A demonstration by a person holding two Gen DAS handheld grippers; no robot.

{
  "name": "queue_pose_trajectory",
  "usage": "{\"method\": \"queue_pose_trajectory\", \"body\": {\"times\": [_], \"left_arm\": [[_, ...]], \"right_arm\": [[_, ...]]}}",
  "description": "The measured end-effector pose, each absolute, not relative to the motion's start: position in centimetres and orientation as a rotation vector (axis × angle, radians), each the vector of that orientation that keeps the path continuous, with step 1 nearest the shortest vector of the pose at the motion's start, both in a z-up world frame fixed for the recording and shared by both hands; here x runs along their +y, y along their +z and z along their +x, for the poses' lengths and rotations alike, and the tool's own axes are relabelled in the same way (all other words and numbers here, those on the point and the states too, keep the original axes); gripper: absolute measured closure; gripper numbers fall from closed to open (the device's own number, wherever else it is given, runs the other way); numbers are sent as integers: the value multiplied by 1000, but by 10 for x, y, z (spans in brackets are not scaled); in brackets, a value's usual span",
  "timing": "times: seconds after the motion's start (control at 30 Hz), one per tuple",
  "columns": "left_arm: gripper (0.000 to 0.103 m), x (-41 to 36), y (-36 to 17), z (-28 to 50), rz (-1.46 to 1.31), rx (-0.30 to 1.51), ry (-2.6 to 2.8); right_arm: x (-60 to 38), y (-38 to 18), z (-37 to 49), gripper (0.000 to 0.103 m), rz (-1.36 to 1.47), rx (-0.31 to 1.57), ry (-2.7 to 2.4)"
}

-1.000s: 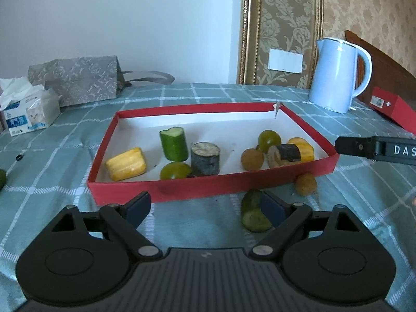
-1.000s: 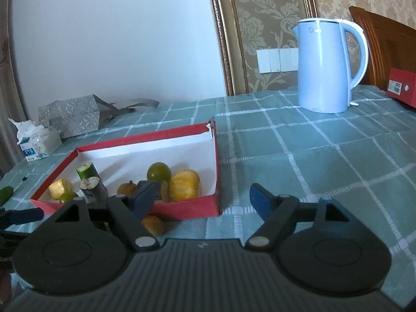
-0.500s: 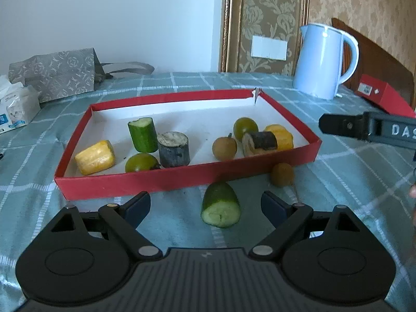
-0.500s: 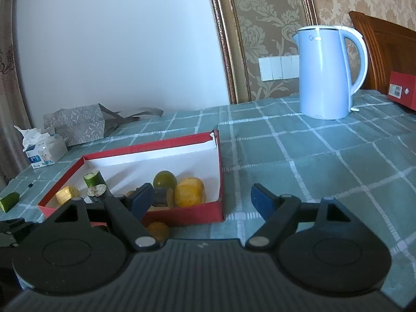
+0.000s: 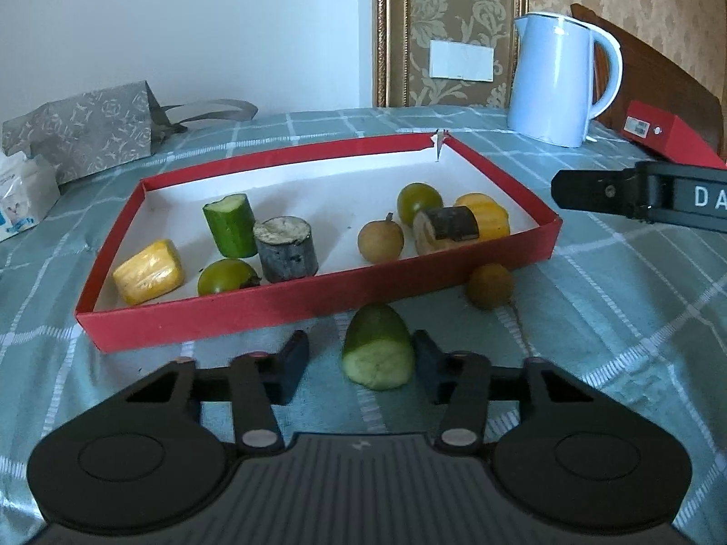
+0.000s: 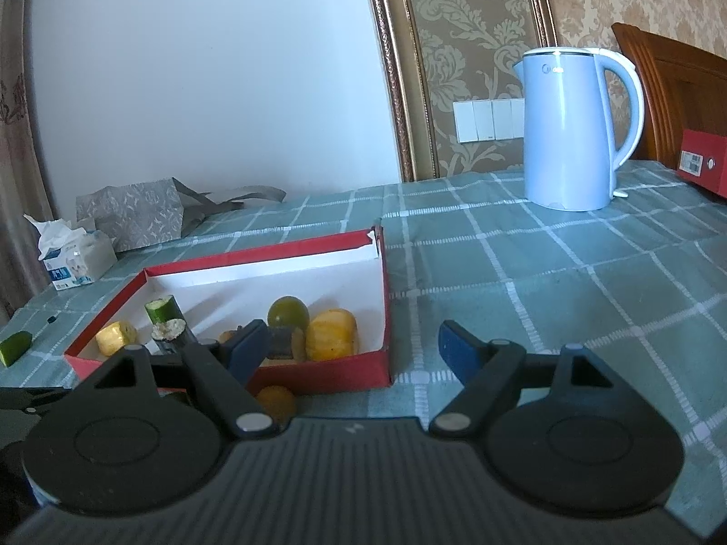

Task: Organize fruits
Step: 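Move the left gripper to the cucumber chunk while the right moves to the brown round fruit, then grasp the cucumber chunk with the left gripper while the right grasps the brown round fruit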

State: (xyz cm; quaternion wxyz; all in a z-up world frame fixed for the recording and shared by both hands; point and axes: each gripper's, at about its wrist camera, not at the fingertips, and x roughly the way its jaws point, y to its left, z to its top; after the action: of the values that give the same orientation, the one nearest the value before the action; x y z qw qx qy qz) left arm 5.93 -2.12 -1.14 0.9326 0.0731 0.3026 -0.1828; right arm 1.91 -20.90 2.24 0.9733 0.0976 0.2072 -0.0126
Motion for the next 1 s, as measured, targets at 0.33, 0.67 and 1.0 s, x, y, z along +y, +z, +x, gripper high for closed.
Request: {"method": "queue_pose_trajectory", "body": {"times": [0.33,0.67,1.0], "left_arm": [[72,-17,-9,55,160,578,-361],[72,23,1,48,90,542,-289],[72,44,3,49,20,546,-273]], "right_arm": [[-207,20,21,22,181,431,-45],[-184,8,16,23,72,463,-13],[-159,-4,30,35,28,551,67]]}}
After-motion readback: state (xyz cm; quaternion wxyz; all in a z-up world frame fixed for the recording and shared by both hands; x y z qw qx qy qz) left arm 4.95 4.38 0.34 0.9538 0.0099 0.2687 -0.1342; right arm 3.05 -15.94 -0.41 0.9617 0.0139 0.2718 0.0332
